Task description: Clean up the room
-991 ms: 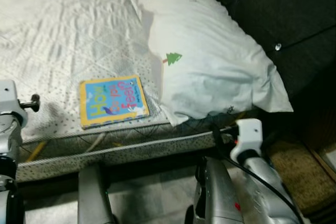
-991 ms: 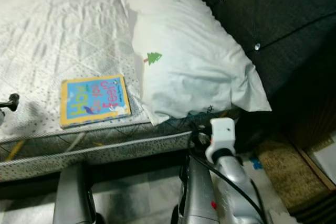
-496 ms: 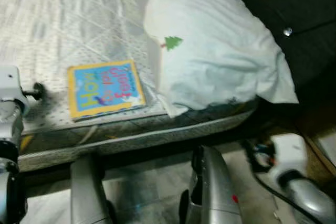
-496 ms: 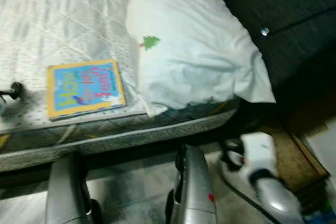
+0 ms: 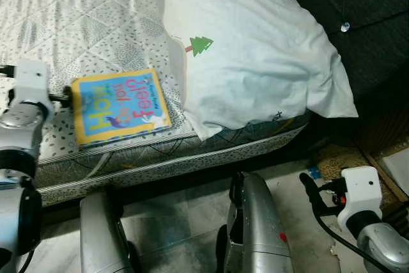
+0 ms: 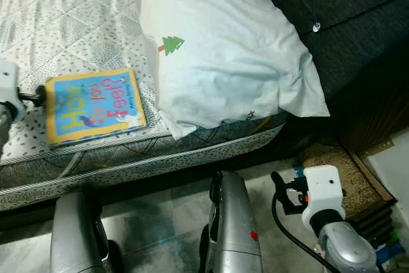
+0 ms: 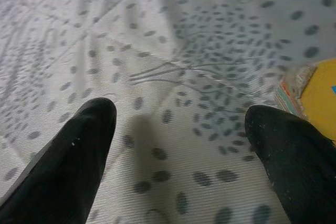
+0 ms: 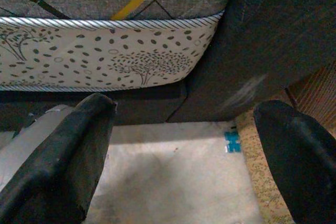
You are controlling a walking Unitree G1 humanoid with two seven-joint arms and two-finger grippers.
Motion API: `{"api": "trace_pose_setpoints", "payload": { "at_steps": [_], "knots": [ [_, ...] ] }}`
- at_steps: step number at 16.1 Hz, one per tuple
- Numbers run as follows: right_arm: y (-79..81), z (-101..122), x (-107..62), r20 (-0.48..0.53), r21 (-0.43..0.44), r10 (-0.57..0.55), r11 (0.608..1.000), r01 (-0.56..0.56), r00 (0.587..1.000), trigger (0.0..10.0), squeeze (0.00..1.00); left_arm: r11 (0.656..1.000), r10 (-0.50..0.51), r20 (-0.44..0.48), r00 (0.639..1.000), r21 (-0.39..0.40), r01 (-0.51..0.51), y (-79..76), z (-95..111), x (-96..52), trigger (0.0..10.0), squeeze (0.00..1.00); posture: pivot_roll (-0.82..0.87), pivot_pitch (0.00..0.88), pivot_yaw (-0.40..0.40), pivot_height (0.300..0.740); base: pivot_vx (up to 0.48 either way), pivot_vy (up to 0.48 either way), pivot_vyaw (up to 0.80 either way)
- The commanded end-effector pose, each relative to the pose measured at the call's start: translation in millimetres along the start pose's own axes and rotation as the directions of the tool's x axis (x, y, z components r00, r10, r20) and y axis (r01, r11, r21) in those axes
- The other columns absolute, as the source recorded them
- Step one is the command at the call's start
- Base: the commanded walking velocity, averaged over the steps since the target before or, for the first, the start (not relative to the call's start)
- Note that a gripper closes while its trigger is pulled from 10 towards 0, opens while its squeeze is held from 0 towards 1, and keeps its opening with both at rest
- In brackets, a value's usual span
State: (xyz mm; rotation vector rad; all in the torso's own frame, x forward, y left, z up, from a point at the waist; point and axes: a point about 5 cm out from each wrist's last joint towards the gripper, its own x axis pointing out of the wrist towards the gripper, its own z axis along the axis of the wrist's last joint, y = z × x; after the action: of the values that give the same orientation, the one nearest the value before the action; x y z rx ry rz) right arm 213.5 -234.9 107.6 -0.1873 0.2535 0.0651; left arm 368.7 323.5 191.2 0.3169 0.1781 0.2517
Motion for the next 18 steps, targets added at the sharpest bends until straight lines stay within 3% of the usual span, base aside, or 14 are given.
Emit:
{"api": "trace_pose_setpoints", "payload": {
  "at_steps": [1,5,12,16,18],
  "knots": [
    [-0.3,-1.7,-1.5,-0.012,0.002,-0.008,1.0,0.008,1.0,10.0,0.0,0.998,-0.059,-0.039,0.998,0.026,0.06,-11.7,-8.9,0.2,10.0,0.0,-0.18,0.289,-0.132,0.471,0.0,0.0,0.0],
    [0.8,-1.7,2.9,-0.009,0.002,-0.011,1.0,0.011,1.0,10.0,0.0,0.998,-0.055,-0.04,0.998,0.036,0.056,-9.2,-7.4,0.4,10.0,0.0,-0.17,0.274,-0.125,0.471,0.0,0.0,0.0],
    [6.3,-2.3,10.9,0.008,0.013,-0.013,1.0,0.013,1.0,10.0,0.0,0.998,0.009,-0.001,1.0,0.061,-0.009,10.5,10.7,1.3,10.0,0.0,-0.16,0.253,-0.111,0.471,0.0,0.0,0.0],
    [7.9,-1.2,14.7,0.02,0.016,-0.014,1.0,0.014,1.0,10.0,0.0,0.997,-0.021,-0.008,1.0,0.069,0.021,3.7,11.1,2.5,10.0,0.0,-0.16,0.244,-0.105,0.471,0.0,0.0,0.0],
    [9.3,-0.3,16.9,0.028,0.018,-0.015,1.0,0.014,0.999,10.0,0.0,0.994,-0.085,-0.015,0.996,0.074,0.086,-12.4,10.6,4.4,10.0,0.0,-0.16,0.239,-0.1,0.471,0.0,0.0,0.0]
  ]
}}
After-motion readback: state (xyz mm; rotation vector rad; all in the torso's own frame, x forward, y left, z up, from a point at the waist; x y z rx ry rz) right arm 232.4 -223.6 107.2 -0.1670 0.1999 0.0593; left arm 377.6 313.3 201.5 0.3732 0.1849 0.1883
